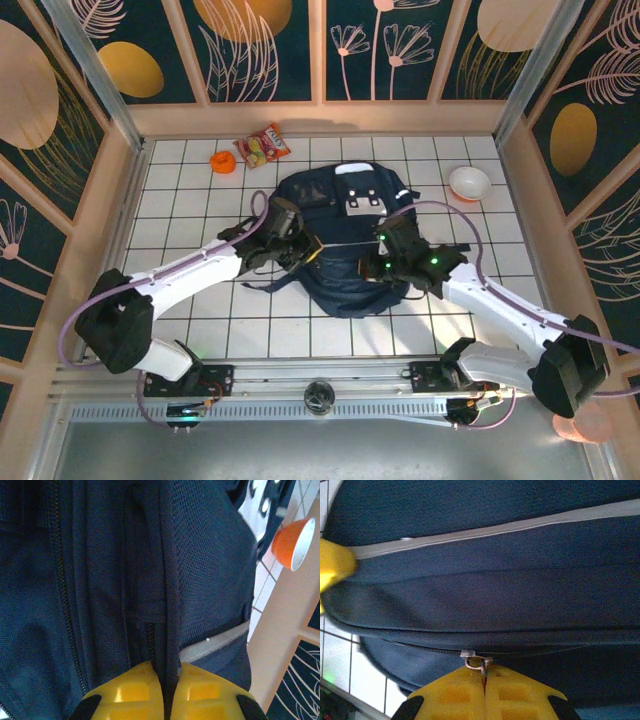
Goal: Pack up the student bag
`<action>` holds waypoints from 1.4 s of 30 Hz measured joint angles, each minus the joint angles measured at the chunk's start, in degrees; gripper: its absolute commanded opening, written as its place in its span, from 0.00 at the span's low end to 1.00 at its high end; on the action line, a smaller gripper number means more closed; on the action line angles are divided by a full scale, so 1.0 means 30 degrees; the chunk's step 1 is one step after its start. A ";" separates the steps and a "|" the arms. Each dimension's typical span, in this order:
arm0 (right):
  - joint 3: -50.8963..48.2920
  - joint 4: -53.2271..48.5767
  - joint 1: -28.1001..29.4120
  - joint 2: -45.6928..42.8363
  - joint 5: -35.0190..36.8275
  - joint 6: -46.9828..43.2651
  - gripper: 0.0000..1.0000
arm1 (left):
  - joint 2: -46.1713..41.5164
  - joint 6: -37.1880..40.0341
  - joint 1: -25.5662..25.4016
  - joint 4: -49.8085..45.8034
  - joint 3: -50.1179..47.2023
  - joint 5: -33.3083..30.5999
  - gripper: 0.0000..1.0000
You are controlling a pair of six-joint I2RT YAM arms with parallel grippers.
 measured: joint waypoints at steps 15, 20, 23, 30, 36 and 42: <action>-0.0022 0.0947 -0.0831 0.1515 -0.1115 -0.1545 0.00 | -0.1676 0.5625 0.3716 -0.3351 -0.0539 -0.1064 0.00; -0.0022 0.2120 -0.0423 0.2091 -0.1763 -0.1494 0.00 | -0.1778 0.8167 0.4087 -0.3767 -0.0532 -0.2033 0.37; -0.0022 0.2142 -0.0481 0.2215 -0.1843 -0.1486 0.00 | -0.2397 1.0258 0.4495 -0.3446 -0.0539 -0.2718 0.58; -0.0022 0.2470 -0.0605 0.2288 -0.2302 -0.1494 0.00 | -0.4095 1.7209 0.4554 -0.1406 -0.0044 -0.1800 0.54; -0.0022 0.2951 -0.0634 0.2288 -0.2681 -0.1486 0.00 | -0.3985 2.6724 0.1800 0.0022 -0.0197 0.0568 0.61; -0.0022 0.3067 -0.0758 0.2288 -0.2987 -0.1486 0.00 | -0.2193 3.3580 -0.0401 0.0525 -0.0372 0.3526 0.64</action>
